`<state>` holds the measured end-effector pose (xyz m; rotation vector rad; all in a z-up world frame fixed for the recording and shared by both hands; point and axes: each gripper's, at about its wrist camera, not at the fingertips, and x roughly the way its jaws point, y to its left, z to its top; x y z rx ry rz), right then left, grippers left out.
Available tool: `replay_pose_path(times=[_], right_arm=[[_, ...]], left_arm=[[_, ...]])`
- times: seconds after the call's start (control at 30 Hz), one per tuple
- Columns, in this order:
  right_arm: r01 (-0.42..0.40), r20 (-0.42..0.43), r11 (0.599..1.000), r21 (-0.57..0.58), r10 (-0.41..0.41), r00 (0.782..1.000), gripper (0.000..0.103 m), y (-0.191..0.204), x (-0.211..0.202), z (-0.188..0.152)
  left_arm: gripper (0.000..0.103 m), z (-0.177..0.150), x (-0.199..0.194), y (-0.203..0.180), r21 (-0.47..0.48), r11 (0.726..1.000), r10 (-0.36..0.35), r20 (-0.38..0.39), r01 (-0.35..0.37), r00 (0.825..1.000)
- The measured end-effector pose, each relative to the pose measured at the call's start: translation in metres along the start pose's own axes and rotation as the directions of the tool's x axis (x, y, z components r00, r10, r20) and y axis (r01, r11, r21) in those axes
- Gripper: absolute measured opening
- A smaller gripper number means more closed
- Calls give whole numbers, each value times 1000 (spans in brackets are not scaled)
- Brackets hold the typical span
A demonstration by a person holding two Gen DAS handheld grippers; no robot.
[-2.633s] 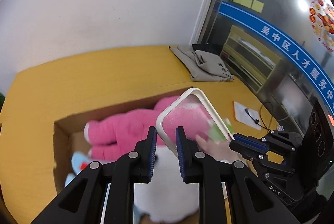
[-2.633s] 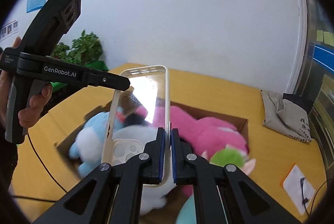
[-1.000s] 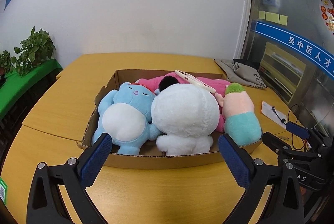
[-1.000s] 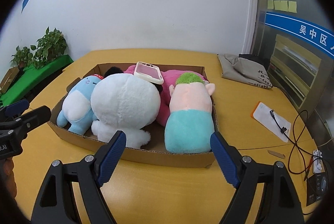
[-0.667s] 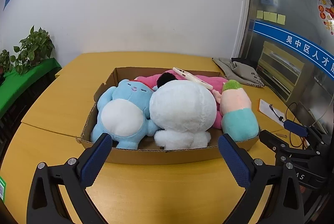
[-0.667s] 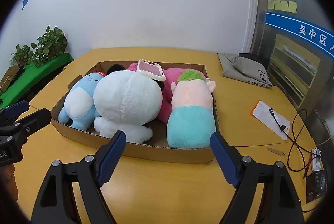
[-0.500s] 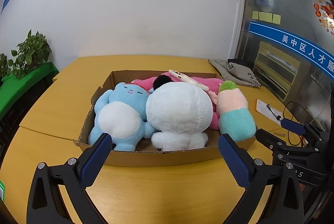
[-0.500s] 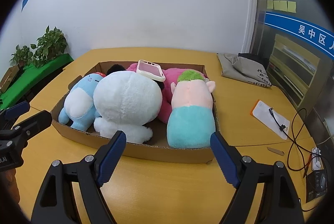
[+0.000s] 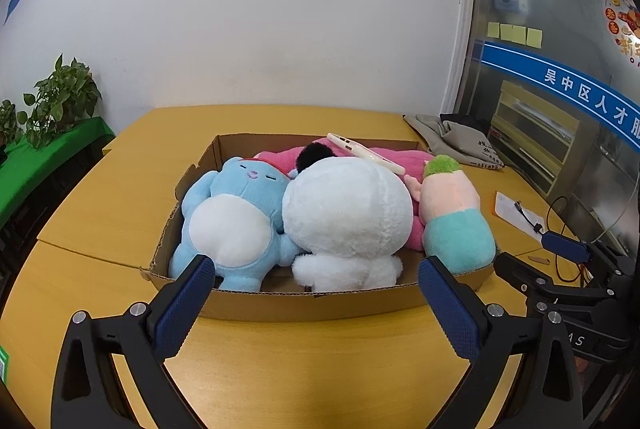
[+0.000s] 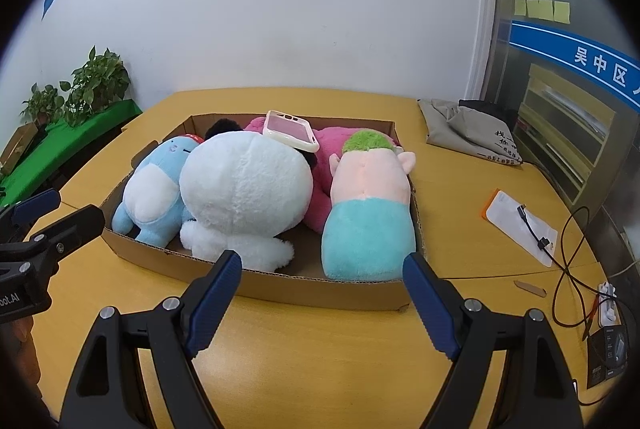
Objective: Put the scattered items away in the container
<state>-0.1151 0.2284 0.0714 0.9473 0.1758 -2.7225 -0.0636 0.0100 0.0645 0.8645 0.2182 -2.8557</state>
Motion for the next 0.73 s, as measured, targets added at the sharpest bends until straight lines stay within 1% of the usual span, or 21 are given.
replay_pose_path(times=[0.23,0.27,0.33,0.47,0.57,0.67,0.73], right_arm=[[-2,-3,1000,8,2,1000,83,0,1,-2],[-3,-4,1000,11,3,1000,83,-1,2,-2],[-4,-7,1000,4,4,1000,83,0,2,-2],[-6,-6,1000,8,6,1000,83,1,2,-2],[-4,-8,1000,0,4,1000,83,2,3,-3],[-3,-6,1000,4,3,1000,83,2,3,-3],[2,-6,1000,1,-2,1000,83,1,3,-3]], left_arm=[[103,-3,1,-2,5,1000,6,-9,-6,1000],[103,-4,2,-2,1,1000,7,-19,-7,1000],[103,-5,6,-4,10,1000,10,-63,-9,998],[103,-8,5,-11,50,998,25,-42,-23,999],[103,-9,4,-11,30,999,-22,-63,23,998],[103,-9,4,-11,18,1000,-4,-70,5,998],[103,-9,4,-10,18,1000,-5,-74,6,997]])
